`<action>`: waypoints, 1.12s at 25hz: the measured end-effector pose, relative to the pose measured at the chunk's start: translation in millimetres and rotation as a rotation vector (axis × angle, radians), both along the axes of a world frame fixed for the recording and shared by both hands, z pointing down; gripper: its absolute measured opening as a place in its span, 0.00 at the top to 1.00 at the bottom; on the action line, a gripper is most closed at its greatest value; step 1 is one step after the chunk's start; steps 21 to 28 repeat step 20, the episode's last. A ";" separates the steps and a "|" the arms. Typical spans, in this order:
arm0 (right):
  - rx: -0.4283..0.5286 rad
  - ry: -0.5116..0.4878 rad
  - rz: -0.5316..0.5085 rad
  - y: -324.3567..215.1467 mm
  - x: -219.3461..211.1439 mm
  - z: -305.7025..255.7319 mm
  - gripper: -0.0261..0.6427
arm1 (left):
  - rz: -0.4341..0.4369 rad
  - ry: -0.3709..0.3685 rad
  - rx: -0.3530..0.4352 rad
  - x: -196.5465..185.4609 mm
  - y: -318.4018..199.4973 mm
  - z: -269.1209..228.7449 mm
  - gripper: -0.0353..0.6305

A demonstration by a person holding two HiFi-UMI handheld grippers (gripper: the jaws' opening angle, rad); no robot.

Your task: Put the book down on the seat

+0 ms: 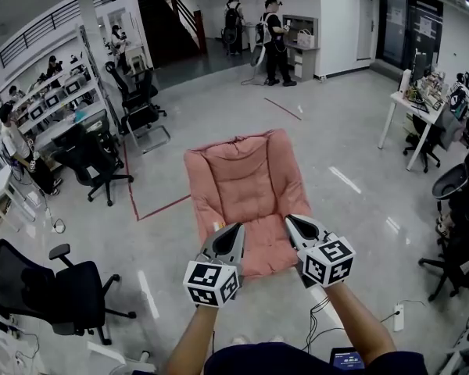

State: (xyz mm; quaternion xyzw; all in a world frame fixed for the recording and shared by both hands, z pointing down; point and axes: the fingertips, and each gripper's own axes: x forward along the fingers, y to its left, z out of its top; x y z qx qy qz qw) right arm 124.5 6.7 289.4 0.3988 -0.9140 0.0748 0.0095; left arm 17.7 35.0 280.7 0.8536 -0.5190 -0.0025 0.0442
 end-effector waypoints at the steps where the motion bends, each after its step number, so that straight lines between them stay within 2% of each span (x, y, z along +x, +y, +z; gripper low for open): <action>1: -0.001 0.002 0.003 1.5 -1.3 -0.3 0.93 | 0.000 0.002 -0.003 -2.3 0.9 0.3 0.94; 20: -0.004 0.010 0.048 15.6 -28.5 -1.7 0.93 | 0.033 -0.002 -0.020 -36.6 9.8 -0.6 0.94; 28: -0.004 0.010 0.048 15.6 -28.5 -1.7 0.93 | 0.033 -0.002 -0.020 -36.6 9.8 -0.6 0.94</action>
